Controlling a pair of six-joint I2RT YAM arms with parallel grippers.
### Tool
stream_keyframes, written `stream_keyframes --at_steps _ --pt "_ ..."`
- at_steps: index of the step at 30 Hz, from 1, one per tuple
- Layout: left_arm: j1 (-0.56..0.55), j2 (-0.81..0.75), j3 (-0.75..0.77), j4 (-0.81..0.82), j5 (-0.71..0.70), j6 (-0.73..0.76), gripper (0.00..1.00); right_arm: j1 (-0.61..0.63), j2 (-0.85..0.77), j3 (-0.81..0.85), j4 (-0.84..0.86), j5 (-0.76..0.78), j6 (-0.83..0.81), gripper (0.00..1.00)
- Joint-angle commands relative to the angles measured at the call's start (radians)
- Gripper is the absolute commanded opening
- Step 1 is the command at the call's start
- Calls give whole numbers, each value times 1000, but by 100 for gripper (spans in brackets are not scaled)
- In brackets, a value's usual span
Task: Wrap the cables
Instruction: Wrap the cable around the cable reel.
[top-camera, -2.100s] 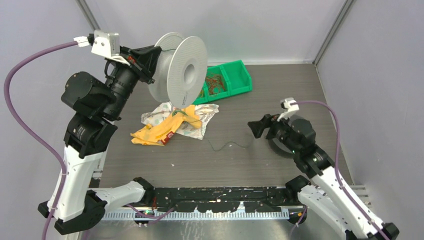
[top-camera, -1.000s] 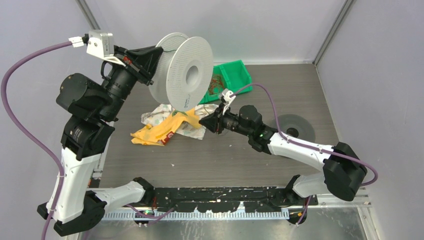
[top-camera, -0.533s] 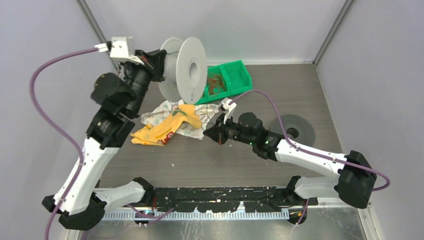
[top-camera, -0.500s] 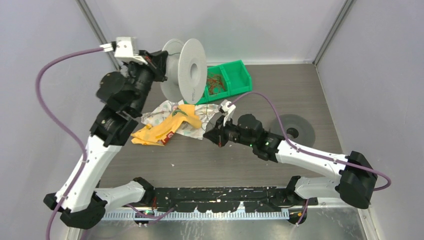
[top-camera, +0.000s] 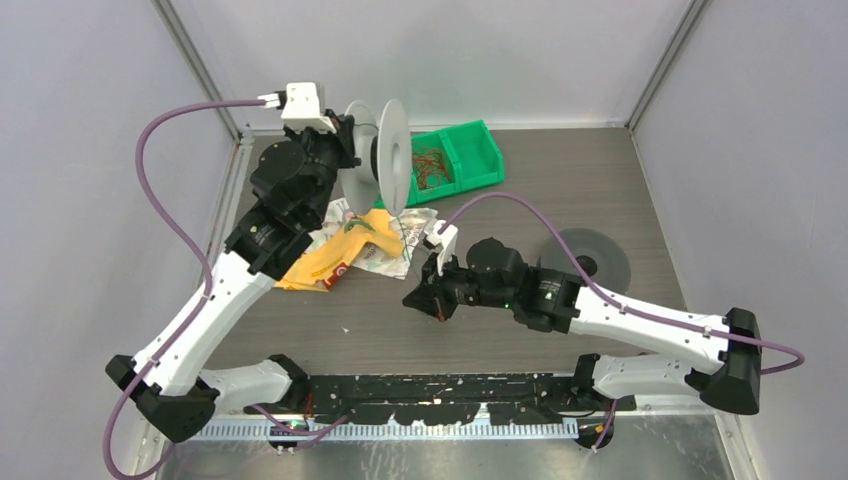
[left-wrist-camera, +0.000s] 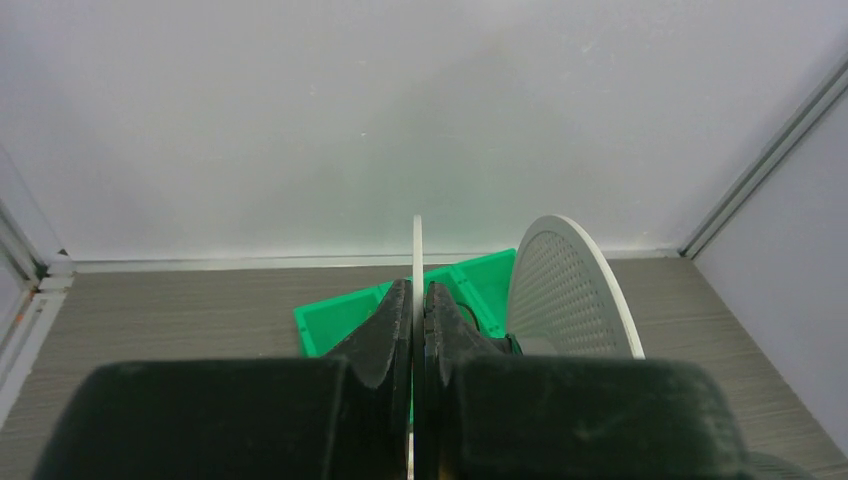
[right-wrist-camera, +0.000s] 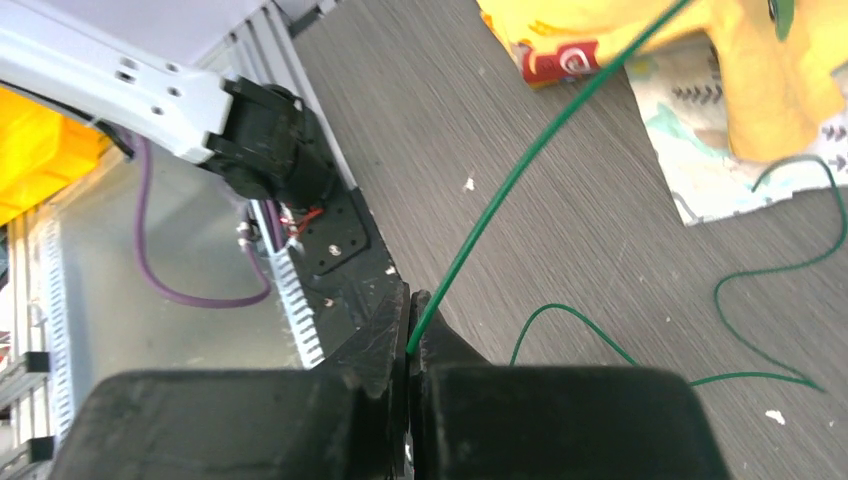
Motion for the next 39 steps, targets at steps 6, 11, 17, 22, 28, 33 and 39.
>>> stream_keyframes --at_steps 6,11,17,22,28,33,39 --pt "-167 73 -33 227 -168 169 0 23 5 260 -220 -44 -139 1" --pt "-201 92 -27 96 -40 149 0 24 -38 323 -313 78 -260 0" --pt "-222 97 -43 -45 96 167 0 23 -94 389 -428 266 -402 1" --pt "-222 94 -31 -141 259 181 0 23 -116 393 -466 391 -473 1" --pt "-222 107 15 -270 435 224 0 22 -144 378 -449 540 -513 1" --pt "-222 114 18 -321 518 251 0 22 -196 338 -373 633 -525 1" --pt "-222 105 83 -439 730 284 0 -23 -249 271 -348 794 -535 5"
